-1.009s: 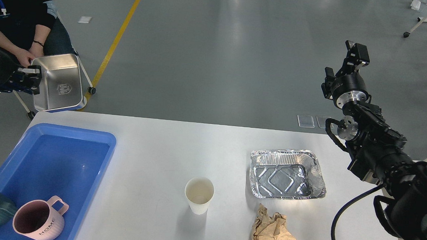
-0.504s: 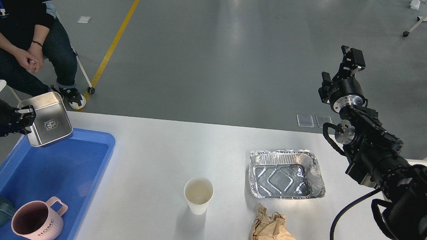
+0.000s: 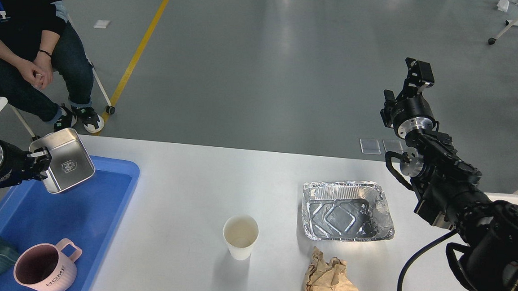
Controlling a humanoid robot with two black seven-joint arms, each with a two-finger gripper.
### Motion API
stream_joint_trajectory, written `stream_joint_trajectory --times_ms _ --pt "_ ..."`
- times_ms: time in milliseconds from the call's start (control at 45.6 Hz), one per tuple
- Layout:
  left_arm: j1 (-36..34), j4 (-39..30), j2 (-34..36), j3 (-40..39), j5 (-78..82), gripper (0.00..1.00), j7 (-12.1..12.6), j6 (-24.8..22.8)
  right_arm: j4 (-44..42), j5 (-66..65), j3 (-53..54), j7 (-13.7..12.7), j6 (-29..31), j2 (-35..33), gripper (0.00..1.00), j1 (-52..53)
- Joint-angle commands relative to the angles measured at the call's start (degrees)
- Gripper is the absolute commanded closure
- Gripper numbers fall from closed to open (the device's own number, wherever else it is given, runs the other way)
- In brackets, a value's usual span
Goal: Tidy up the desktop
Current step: 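Lower the steel box into the blue bin and release it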
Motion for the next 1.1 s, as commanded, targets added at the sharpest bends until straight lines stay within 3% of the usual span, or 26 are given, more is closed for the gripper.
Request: stream_joint_trajectory --times_ms 0,88,153,614,1074 --pt "1.1 1.3 -2.0 0.1 0.5 1.00 -4.4 1.5 0.0 0.0 -0.3 0.0 0.0 0.0 0.00 0.0" --pt "1.5 2.0 -3.2 0.2 1.9 1.00 -7.9 2.6 0.0 0.1 -0.3 0.0 -0.1 0.0 0.00 0.0" --pt "2.5 2.0 -3.3 0.1 2.5 1.00 -9.1 2.7 0.0 0.0 -0.3 0.0 -0.1 0.0 0.00 0.0" --pt "3.3 2.5 -2.4 0.2 2.7 1.00 -8.8 2.7 -0.1 0.0 -0.6 0.0 -0.2 0.6 0.00 -0.2" --pt "6.3 5.4 -2.7 0.5 2.6 1.00 -10.6 2.8 -0.1 0.0 -0.6 0.1 -0.2 1.0 0.00 -0.3"
